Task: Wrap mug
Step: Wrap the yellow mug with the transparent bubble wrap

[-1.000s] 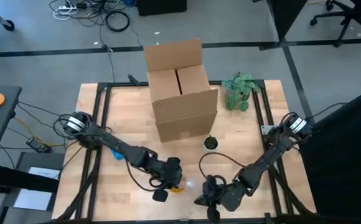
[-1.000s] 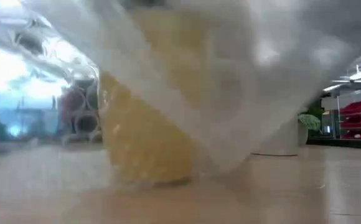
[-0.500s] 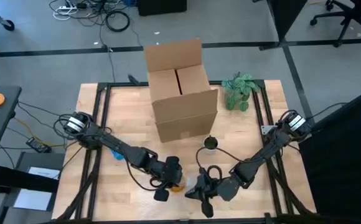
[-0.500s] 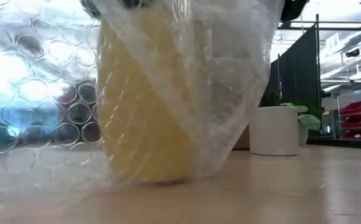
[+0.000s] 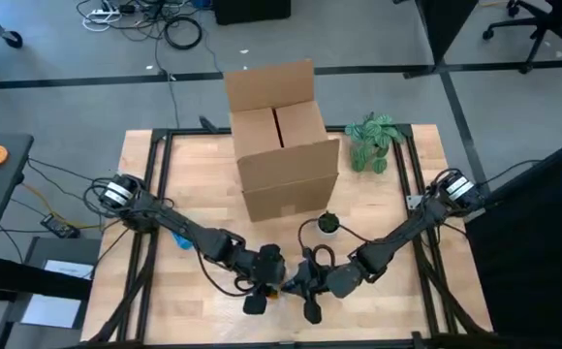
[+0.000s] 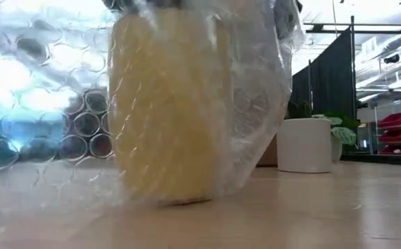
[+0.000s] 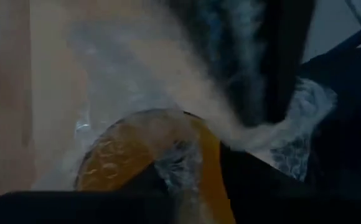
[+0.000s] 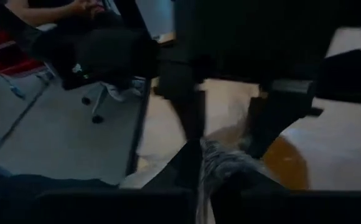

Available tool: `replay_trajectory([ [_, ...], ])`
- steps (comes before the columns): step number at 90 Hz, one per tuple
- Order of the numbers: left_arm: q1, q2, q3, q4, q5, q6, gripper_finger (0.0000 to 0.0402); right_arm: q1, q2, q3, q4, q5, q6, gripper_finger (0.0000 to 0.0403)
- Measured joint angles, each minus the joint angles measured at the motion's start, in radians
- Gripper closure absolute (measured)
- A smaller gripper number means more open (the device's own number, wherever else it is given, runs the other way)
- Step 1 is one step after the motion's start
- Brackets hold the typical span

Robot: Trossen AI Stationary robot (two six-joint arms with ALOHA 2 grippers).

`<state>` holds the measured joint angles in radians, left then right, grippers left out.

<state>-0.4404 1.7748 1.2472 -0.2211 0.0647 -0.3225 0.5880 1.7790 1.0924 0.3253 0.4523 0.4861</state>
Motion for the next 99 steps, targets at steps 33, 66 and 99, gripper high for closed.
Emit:
replay_trajectory([
  [33, 0.009, -0.035, 0.000, -0.033, 0.065, 0.019, 0.0201, -0.027, 0.000, 0.000, -0.020, 0.000, -0.120, 0.0403],
  [66, -0.028, -0.121, 0.000, -0.133, -0.029, 0.024, 0.0199, -0.037, 0.001, 0.002, -0.008, 0.025, -0.194, 0.0403],
  [99, -0.068, -0.121, 0.000, -0.200, -0.191, 0.005, 0.0199, -0.049, 0.002, 0.001, 0.023, 0.030, -0.203, 0.0403],
])
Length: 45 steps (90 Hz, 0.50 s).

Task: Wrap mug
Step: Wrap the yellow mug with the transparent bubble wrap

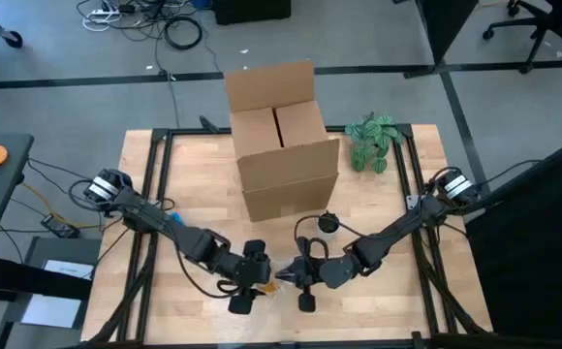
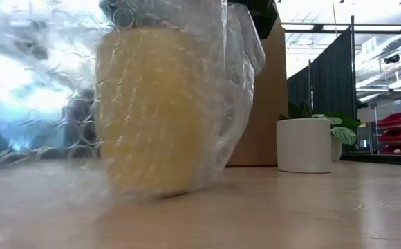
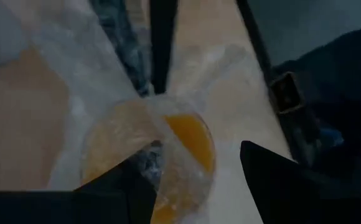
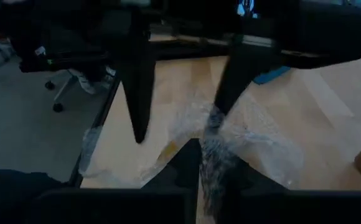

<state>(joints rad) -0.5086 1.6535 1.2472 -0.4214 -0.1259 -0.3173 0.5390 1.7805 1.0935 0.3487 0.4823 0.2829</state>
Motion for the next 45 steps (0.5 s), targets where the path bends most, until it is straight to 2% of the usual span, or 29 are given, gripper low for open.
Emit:
replay_trajectory([
  [12, -0.002, 0.019, 0.000, 0.014, -0.069, 0.000, 0.0199, -0.011, 0.000, 0.000, 0.048, -0.004, -0.034, 0.0403],
  [45, -0.002, 0.086, 0.000, 0.037, -0.079, 0.002, 0.0198, -0.049, 0.001, -0.001, 0.074, -0.035, -0.050, 0.0403],
])
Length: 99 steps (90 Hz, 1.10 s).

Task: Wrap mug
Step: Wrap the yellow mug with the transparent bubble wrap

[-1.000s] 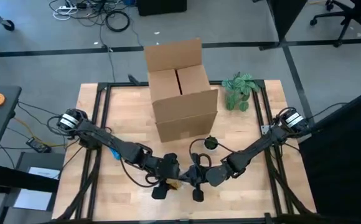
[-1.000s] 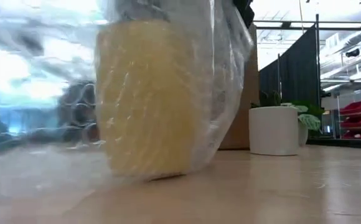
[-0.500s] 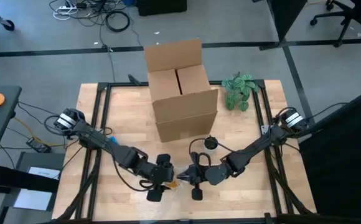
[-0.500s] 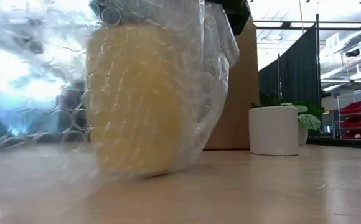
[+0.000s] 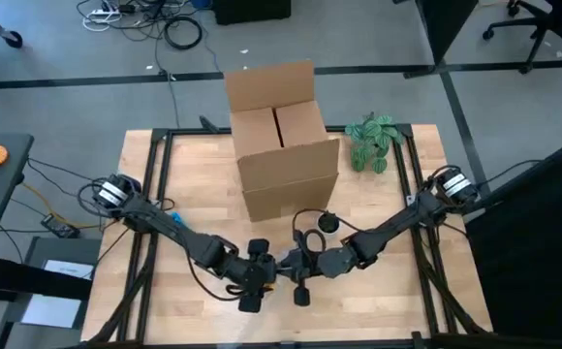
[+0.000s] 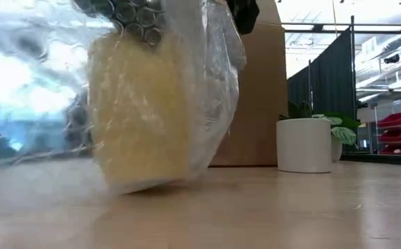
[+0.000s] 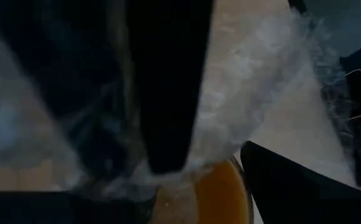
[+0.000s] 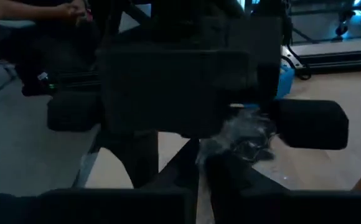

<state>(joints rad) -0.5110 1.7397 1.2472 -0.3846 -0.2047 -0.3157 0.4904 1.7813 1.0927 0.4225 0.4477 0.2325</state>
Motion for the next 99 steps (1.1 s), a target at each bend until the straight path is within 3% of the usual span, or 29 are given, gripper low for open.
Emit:
replay_trajectory([
  [79, -0.033, -0.141, 0.000, -0.055, -0.010, -0.041, 0.0198, 0.006, 0.000, 0.000, -0.036, -0.006, 0.002, 0.0403],
  [99, -0.099, -0.166, 0.000, -0.173, -0.103, -0.092, 0.0198, 0.006, 0.000, 0.000, -0.038, -0.005, 0.003, 0.0403],
])
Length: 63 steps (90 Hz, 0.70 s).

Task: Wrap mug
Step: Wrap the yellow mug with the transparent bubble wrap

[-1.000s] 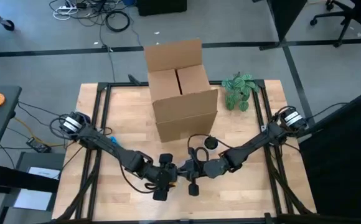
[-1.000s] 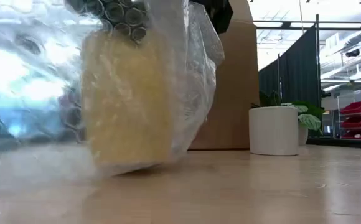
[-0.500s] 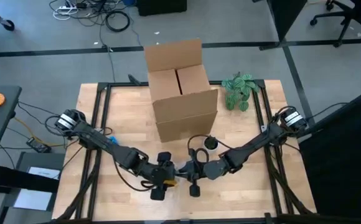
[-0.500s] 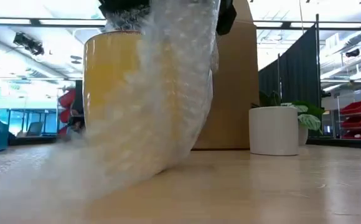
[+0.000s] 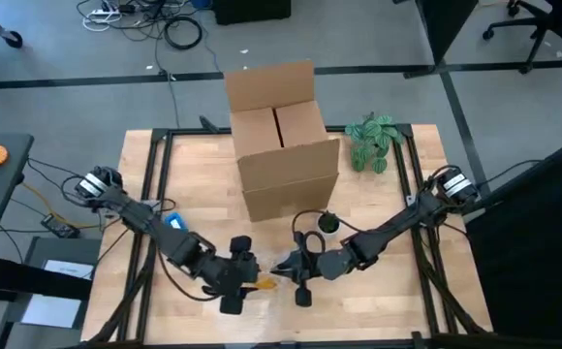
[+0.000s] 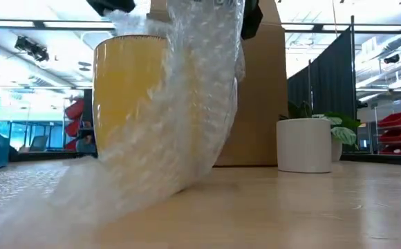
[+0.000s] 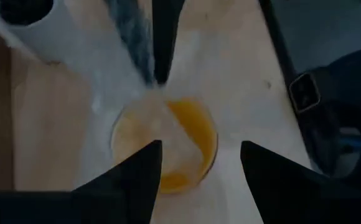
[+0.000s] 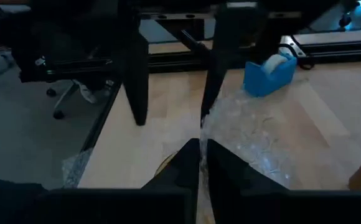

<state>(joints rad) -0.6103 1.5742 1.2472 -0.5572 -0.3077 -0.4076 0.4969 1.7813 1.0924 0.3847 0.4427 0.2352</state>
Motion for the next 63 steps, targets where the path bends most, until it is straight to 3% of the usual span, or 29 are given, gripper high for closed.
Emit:
replay_trajectory([
  [20, -0.063, 0.000, 0.000, -0.021, -0.051, -0.048, 0.0198, 0.000, 0.000, 0.000, 0.001, 0.000, 0.001, 0.0403],
  [45, -0.153, -0.017, -0.066, -0.064, -0.263, -0.123, 0.0198, 0.005, 0.000, 0.000, 0.018, 0.000, 0.003, 0.0403],
  [63, -0.116, -0.064, -0.214, 0.117, -0.319, -0.137, 0.0198, 0.008, 0.000, 0.000, 0.018, 0.001, 0.003, 0.0403],
])
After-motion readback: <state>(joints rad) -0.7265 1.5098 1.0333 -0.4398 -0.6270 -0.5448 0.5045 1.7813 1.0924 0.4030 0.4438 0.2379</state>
